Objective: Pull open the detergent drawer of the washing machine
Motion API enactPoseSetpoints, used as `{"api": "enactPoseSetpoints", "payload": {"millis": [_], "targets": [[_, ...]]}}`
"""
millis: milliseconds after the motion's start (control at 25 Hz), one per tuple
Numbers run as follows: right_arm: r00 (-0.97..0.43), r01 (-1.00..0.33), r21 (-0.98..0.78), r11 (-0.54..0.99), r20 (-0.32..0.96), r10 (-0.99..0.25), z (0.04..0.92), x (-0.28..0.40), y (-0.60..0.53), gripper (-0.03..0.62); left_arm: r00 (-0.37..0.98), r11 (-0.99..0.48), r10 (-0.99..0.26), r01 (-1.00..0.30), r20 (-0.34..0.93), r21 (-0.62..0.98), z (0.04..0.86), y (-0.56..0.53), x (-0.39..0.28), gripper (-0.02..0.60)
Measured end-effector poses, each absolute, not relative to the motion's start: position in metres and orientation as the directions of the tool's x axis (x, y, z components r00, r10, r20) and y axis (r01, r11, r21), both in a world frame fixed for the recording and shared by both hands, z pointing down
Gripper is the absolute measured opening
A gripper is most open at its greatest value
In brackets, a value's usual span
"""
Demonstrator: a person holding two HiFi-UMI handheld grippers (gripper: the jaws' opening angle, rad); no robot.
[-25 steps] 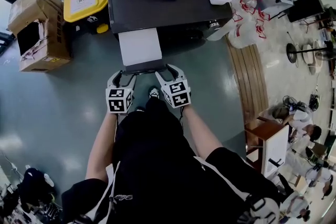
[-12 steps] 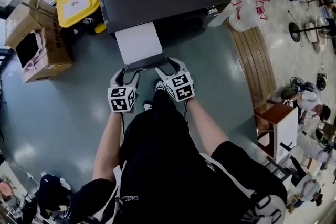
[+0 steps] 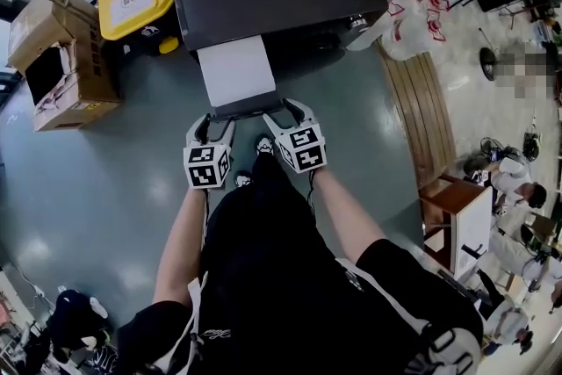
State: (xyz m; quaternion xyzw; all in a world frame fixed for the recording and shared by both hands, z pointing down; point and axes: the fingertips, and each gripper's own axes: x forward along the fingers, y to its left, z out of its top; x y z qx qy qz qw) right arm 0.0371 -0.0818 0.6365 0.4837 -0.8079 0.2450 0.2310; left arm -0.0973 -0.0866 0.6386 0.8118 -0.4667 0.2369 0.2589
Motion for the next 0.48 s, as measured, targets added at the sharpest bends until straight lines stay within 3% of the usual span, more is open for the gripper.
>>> {"api": "enactPoseSetpoints", "payload": {"millis": [480], "targets": [[-0.419,-0.898,-0.175,0.403,0.617,-0.666,0.638,0.037,-0.062,0.251,0.446,-0.432,-0.631,-0.882,0.635,0.191,0.637,-0.067,-0.098,0.264]]}}
